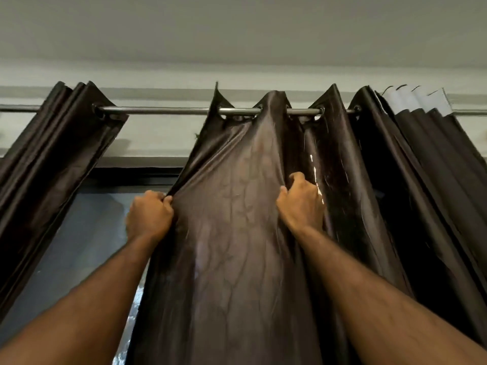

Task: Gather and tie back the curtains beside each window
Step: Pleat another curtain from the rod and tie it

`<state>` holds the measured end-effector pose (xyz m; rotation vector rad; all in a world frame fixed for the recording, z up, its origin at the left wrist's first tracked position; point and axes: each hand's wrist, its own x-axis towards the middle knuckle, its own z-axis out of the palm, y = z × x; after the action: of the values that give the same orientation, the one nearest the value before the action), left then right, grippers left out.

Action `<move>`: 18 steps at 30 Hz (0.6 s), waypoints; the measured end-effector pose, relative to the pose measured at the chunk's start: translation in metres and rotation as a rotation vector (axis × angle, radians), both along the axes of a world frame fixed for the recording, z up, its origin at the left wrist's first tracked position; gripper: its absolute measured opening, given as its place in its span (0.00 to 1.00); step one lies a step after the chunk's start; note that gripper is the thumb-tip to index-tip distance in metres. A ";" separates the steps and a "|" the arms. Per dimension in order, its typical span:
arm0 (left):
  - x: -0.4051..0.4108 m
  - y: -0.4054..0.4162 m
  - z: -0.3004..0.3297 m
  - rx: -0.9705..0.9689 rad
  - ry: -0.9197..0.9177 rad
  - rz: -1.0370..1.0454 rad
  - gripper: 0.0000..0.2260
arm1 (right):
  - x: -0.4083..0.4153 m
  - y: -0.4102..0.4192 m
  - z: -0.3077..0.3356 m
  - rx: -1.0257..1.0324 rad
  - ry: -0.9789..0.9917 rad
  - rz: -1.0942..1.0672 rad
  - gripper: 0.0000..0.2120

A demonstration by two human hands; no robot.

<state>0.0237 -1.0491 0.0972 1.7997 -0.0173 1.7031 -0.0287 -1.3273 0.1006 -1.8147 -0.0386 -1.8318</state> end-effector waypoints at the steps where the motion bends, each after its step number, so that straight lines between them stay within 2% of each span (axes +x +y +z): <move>1: 0.000 0.009 0.000 -0.050 0.006 0.000 0.12 | -0.001 0.000 -0.001 0.002 0.010 0.010 0.19; 4: 0.003 0.031 0.000 -0.119 -0.024 -0.031 0.12 | 0.000 -0.005 -0.002 0.023 0.039 0.034 0.22; 10: -0.004 -0.003 0.000 0.145 -0.133 -0.170 0.15 | 0.010 0.003 0.001 0.110 0.212 0.095 0.34; 14: -0.007 -0.050 -0.003 0.210 -0.124 -0.185 0.08 | 0.010 0.020 -0.003 0.165 0.118 0.181 0.37; 18: 0.001 -0.076 -0.007 0.254 -0.149 -0.261 0.06 | 0.003 0.033 -0.010 0.047 0.118 0.155 0.35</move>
<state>0.0245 -1.1254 0.0900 1.7523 -0.5305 1.6979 -0.0257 -1.2940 0.0905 -1.8305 -0.0881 -1.6040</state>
